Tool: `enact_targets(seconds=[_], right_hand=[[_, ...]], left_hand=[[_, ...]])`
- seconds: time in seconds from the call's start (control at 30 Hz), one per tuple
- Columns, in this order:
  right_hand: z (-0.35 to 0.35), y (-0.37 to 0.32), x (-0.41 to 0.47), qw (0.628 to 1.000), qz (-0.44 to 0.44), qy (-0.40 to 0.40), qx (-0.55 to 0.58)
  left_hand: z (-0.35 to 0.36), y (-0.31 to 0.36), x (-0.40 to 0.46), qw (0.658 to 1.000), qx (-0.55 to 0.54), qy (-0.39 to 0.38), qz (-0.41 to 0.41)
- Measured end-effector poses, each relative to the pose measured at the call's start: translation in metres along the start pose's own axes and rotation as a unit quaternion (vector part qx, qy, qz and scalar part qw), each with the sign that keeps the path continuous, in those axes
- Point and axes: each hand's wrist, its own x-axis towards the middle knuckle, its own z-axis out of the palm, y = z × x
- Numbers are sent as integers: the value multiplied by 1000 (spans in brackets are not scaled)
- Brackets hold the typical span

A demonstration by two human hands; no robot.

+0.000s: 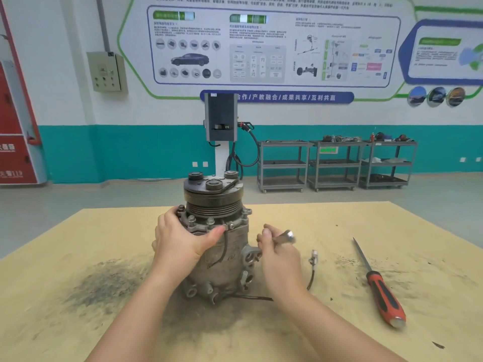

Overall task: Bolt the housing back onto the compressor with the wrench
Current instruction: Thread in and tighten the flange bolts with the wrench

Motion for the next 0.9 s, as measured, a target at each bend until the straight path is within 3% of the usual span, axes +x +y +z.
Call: enact_targets(seconds=[0.1,0.23,0.4,0.63,0.83,0.9], right_hand=[[-4,-24,32,983,-19,27,180],[-18,-61,69,954,-74,44,286],[-16,-72,82,903,-6,-25,429],[-5,-54,83,873,72,-99,472],[-6,-50,81,866,80,-130,477],[-7,-47,78,874,42,-117,469]], left_hand=[[-4,-8,9,1000,-5,15,-6],[-1,-22,14,999,-26,26,28],[-8,-37,32,995,-76,-31,49],[-3,-51,41,988,-130,-63,57],[-9,-44,33,990,-106,-62,64],[-16,-45,28,990,-87,-83,73]])
